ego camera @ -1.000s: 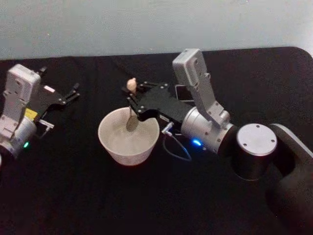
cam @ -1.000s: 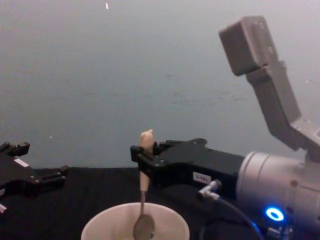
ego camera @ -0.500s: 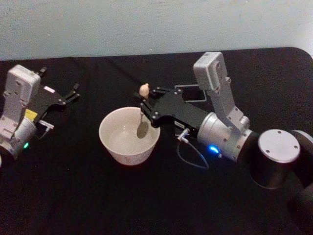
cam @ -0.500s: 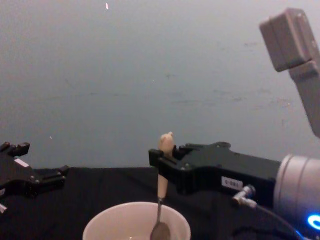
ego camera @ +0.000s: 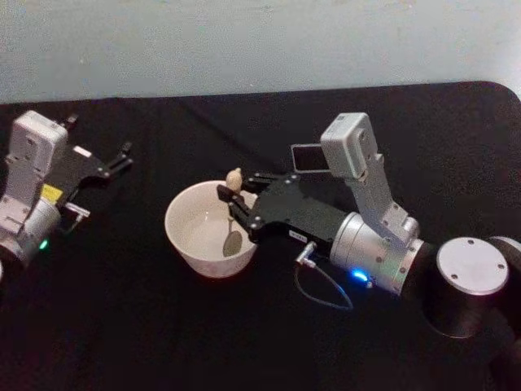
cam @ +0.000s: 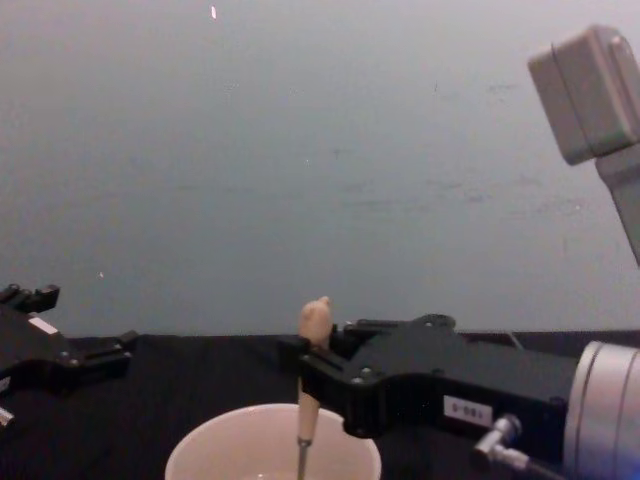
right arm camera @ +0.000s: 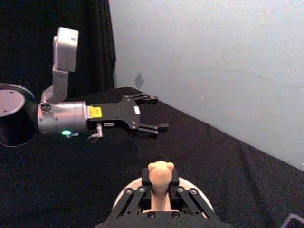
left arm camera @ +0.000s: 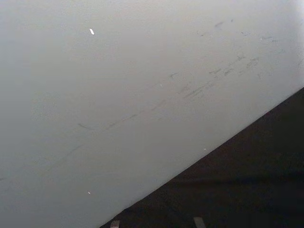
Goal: Pick up the stirring spoon with one hand, stir inside the cup, then place it back in its original position.
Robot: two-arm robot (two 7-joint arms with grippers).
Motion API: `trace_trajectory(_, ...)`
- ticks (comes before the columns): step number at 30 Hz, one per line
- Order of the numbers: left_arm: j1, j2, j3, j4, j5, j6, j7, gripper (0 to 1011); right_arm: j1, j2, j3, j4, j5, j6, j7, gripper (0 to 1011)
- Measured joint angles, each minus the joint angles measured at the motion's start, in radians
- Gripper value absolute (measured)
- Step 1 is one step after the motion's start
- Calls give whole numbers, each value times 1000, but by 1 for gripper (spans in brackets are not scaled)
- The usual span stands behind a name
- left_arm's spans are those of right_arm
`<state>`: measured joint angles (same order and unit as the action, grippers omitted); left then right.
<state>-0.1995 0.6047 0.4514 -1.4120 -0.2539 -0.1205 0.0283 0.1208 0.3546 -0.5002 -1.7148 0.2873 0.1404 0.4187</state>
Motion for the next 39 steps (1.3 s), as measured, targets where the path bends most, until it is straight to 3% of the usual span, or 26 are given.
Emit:
trace_trajectory(8, 0, 0, 0, 0, 0, 0, 0, 1001, 10, -12, -28, 3, -1, 0, -1, 199)
trace_trajectory(19, 0, 0, 0, 0, 0, 0, 0, 1001, 61, -62, -60, 72, -37, -17, -13, 199)
trace_trajectory(29, 0, 0, 0, 0, 0, 0, 0, 1001, 97, -104, -60, 126, -63, -34, -37, 199)
trace_trajectory(39, 0, 0, 0, 0, 0, 0, 0, 1001, 110, -114, -38, 152, -79, -36, -51, 199)
